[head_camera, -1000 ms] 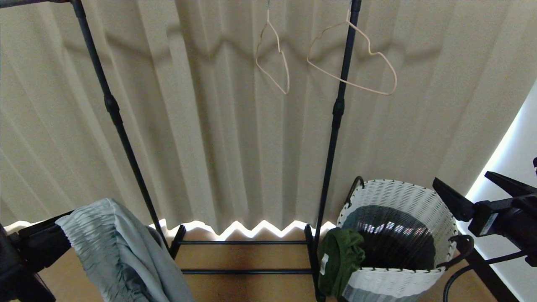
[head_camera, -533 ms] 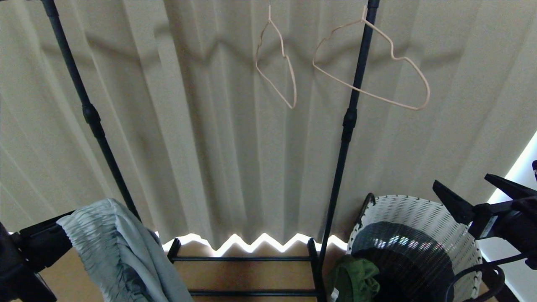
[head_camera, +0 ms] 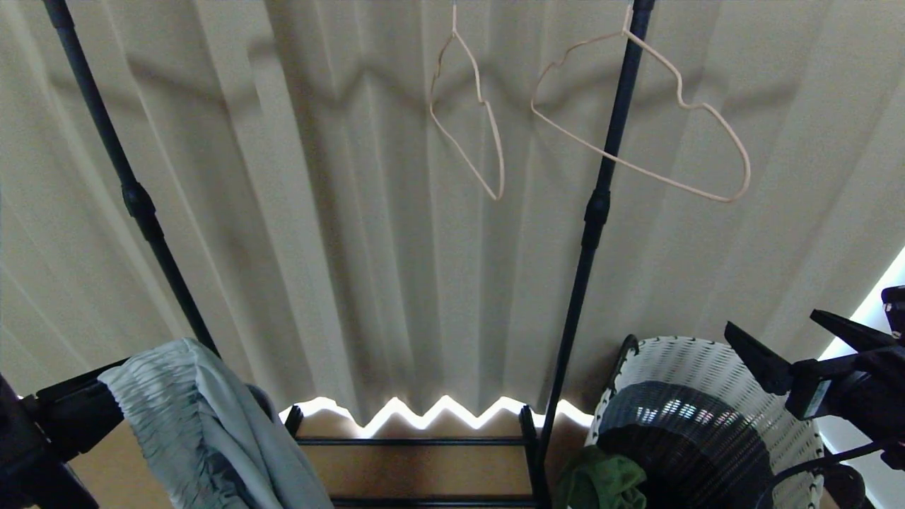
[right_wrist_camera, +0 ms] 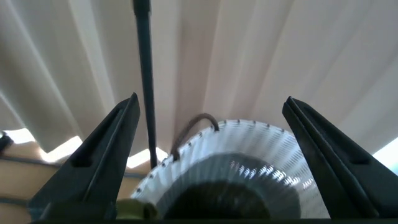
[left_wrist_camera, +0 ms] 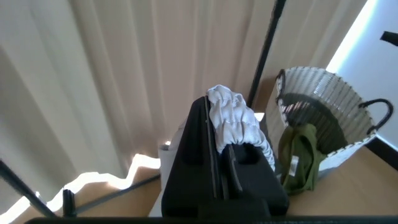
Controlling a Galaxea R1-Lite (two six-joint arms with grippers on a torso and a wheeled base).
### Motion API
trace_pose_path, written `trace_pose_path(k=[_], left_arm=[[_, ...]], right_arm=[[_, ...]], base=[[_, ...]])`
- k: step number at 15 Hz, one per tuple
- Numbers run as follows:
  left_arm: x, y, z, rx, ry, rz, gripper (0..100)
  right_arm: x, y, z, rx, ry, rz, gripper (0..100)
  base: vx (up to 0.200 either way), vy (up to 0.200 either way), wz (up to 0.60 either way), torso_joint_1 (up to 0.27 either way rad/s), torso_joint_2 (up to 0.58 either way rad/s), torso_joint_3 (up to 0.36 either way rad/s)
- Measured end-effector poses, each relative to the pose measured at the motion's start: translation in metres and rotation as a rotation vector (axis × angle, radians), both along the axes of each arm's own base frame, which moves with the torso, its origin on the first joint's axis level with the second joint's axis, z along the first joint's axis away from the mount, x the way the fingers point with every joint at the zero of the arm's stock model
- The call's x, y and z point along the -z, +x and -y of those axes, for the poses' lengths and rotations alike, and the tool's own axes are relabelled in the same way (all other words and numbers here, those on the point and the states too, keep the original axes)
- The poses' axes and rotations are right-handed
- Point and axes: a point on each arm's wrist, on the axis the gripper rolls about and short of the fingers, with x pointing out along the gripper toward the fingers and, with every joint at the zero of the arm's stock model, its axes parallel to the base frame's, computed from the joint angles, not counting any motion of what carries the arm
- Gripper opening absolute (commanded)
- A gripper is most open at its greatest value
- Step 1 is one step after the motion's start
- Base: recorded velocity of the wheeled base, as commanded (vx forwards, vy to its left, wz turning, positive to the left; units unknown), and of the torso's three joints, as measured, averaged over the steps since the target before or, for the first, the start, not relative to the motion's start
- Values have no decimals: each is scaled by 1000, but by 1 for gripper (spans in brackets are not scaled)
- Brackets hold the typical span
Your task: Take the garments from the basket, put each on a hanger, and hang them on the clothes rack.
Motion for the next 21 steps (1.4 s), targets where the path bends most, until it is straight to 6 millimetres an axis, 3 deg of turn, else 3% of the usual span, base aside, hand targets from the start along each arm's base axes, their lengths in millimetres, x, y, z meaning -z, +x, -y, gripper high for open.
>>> trace_pose_path(k=[13, 18, 21], left_arm=[[3, 0, 0, -4, 7, -6, 0], [1, 0, -1, -7, 4, 2, 0], [0, -1, -1, -7, 0, 9, 0]], right_arm=[[-2, -1, 0, 1, 4, 11, 100], [-3, -4, 1, 1, 11, 22, 100], [-19, -9, 3, -5, 29, 102, 100]], base=[[0, 0, 0, 121, -460, -327], [0, 0, 0, 31, -79, -50], [0, 67, 0, 2, 1, 1]])
